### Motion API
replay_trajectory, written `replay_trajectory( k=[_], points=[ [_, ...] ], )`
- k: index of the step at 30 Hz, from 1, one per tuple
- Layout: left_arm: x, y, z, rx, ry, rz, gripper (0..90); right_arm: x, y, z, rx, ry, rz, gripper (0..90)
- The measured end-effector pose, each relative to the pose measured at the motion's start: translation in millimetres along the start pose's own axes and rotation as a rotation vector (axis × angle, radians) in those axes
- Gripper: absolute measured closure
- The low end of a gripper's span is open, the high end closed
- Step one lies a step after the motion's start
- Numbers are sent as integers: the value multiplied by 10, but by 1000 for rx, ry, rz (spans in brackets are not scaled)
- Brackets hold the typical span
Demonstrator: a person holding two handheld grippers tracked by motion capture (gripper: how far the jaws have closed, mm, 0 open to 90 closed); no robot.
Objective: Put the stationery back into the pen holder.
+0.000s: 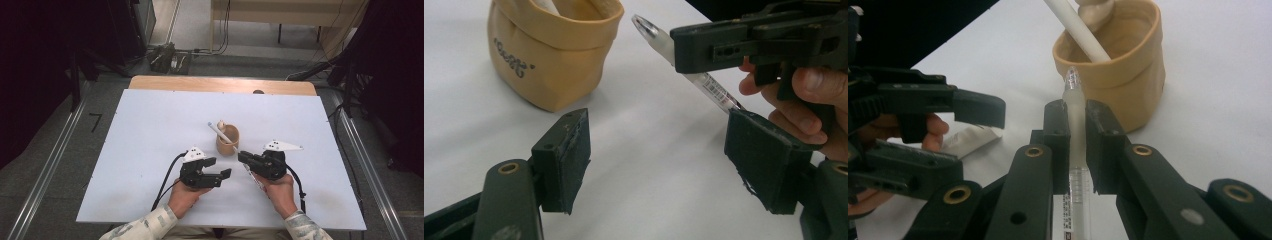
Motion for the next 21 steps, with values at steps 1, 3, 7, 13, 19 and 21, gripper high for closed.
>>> replay_trajectory(
  k=[1,3,7,13,19,21],
  points=[
    [0,-10,-6,5,3,-1,276,-10,3,7,-3,1,-4,786],
    [-1,-27,-14,13,3,5,277,-29,9,23,-8,7,-13,786],
    [4,-59,-39,33,6,8,288,-62,19,55,-16,18,-28,786],
    [-7,-110,-75,63,4,7,318,-101,14,75,-28,26,-43,786],
    [-28,-179,-137,103,8,4,345,-127,-15,104,-40,34,-51,786],
    [-39,-195,-148,127,23,-1,372,-136,-23,119,-43,36,-52,786]
  ],
)
Point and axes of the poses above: each handheld gripper's, and its own axes: y roughly backward along the jaws, x roughly out of its underside, z roughly to its left, the point moved 2 cm from there along -y, roughly forward along the jaws, and after that the axes turned 5 degrees about z, right-handed, at the moved point
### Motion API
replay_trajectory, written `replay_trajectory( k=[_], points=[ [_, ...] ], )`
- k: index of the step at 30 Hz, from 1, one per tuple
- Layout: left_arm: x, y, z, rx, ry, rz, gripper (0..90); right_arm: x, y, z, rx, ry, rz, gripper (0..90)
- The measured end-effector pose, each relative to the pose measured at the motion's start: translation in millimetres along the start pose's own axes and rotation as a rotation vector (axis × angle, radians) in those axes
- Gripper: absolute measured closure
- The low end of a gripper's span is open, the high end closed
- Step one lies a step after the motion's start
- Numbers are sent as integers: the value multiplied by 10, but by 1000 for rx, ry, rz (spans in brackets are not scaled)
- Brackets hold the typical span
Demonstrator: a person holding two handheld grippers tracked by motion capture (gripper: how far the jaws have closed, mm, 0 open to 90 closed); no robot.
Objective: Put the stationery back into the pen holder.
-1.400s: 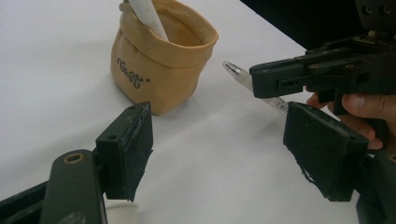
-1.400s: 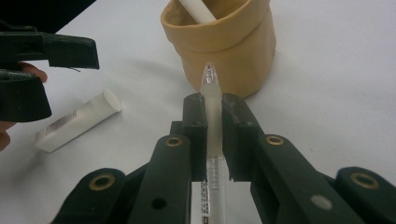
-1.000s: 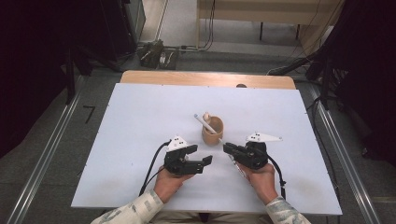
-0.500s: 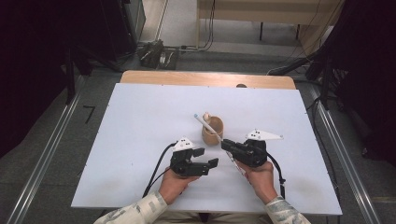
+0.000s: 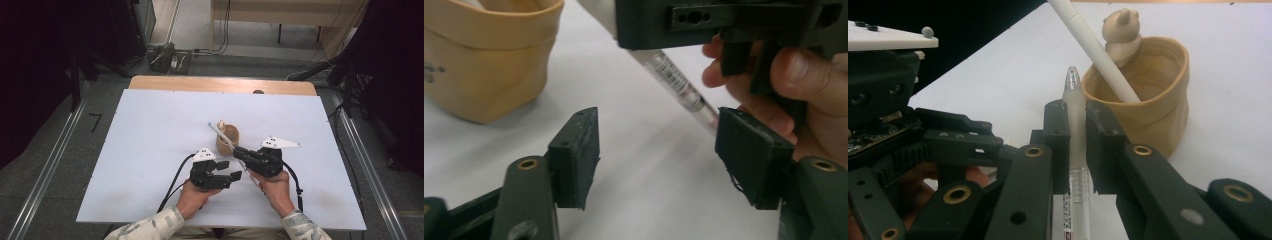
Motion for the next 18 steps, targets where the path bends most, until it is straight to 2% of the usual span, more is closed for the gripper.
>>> replay_trajectory(
  k=[4,9,13,18],
  points=[
    [-9,-29,-5,44,12,-7,430,-14,-19,31,-10,8,-5,786],
    [-19,-50,6,94,48,-10,462,-28,-36,51,-19,8,-9,786],
    [-32,-64,6,118,54,-15,536,-32,-46,63,-24,11,-11,786],
    [-30,-105,-2,152,66,-3,586,-36,-48,76,-28,13,-17,786]
  ],
)
Point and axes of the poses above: each handheld gripper's, and its own axes: y roughly backward along the jaws, x roughly out of its underside, z roughly to its left, the point moved 2 cm from there along -y, roughly forward along the jaws, and after that the axes turned 5 degrees about z, right-handed, at the moved point
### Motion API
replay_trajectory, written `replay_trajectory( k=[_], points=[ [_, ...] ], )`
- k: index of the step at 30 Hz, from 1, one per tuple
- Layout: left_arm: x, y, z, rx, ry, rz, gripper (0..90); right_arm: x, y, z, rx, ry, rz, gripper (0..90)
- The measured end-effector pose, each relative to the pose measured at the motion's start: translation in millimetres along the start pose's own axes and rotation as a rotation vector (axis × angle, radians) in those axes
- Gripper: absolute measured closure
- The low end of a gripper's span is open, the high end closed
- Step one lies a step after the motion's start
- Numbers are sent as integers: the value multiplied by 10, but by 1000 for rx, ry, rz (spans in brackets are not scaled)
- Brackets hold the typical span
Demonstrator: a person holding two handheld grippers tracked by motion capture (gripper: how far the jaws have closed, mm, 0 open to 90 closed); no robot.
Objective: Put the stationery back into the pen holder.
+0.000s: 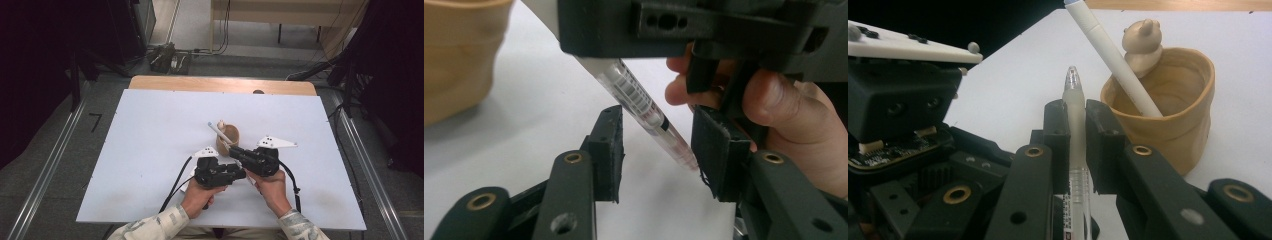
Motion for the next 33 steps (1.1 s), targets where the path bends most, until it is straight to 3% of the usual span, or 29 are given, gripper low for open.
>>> replay_trajectory(
  k=[5,15,22,33],
  points=[
    [-5,-13,15,47,32,0,620,-1,3,7,-5,0,-8,786],
    [-3,-33,38,72,72,1,690,-5,17,23,-16,13,-26,786],
    [11,-6,136,93,166,-7,785,-13,50,33,-18,26,-53,785],
    [11,11,141,75,168,2,805,-11,58,45,-19,34,-58,782]
  ],
)
Point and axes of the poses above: each handheld gripper's, and its own axes: y roughly backward along the jaws, x roughly out of its underside, z roughly to its left, the point moved 2 cm from there along -y, roughly forward along the jaws, and after that the axes turned 5 degrees about z, right-handed, at the moved point
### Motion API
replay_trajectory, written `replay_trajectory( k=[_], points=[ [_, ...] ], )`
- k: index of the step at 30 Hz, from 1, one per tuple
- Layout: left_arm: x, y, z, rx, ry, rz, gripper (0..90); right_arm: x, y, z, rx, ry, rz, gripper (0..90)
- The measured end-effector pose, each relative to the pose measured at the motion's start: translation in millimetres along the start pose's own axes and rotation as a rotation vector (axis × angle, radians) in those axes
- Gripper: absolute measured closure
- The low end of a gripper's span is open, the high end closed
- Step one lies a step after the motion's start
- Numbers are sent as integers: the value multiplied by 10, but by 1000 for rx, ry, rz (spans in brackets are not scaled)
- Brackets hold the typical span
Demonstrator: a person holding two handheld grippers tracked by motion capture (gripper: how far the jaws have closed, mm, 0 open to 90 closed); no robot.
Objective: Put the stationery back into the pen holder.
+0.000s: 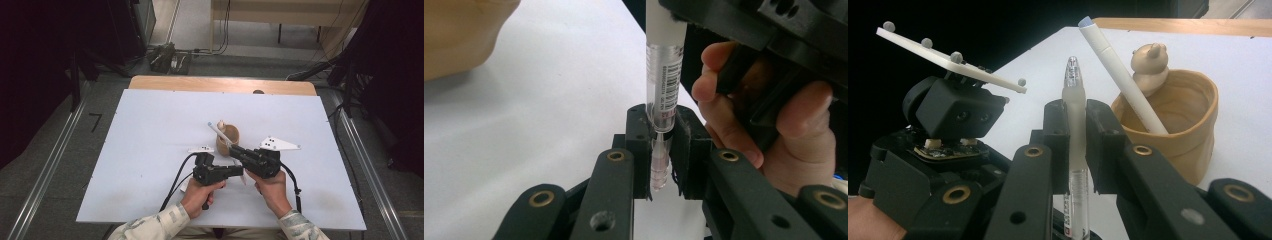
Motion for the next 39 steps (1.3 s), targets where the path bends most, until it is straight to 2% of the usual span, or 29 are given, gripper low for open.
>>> replay_trajectory(
  k=[6,12,15,17,25,28,31,39],
  points=[
    [-1,8,-5,-26,-10,1,807,0,2,-7,-7,-3,0,763],
    [-55,100,21,-67,-3,-36,808,-11,56,-22,-3,-5,-23,680],
    [-66,133,20,-83,-13,-47,808,-13,95,-67,12,-12,-28,645],
    [-70,147,14,-95,-25,-50,808,-10,123,-103,23,-22,-27,590],
    [-81,175,-37,-158,-90,-66,808,34,214,-253,123,-21,5,547],
    [-90,194,-51,-169,-101,-79,807,81,204,-314,203,-10,62,533],
    [-96,208,-58,-176,-110,-85,807,121,181,-351,264,20,107,519],
    [-110,250,-91,-194,-141,-99,807,177,128,-432,330,39,217,385]
  ],
)
Point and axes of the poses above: each handheld gripper's, and its own axes: y roughly backward along the jaws, x roughly out of its underside, z roughly to its left, the point moved 2 cm from there along -y, roughly forward along the jaws, and after that the axes turned 5 degrees about z, right-handed, at the moved point
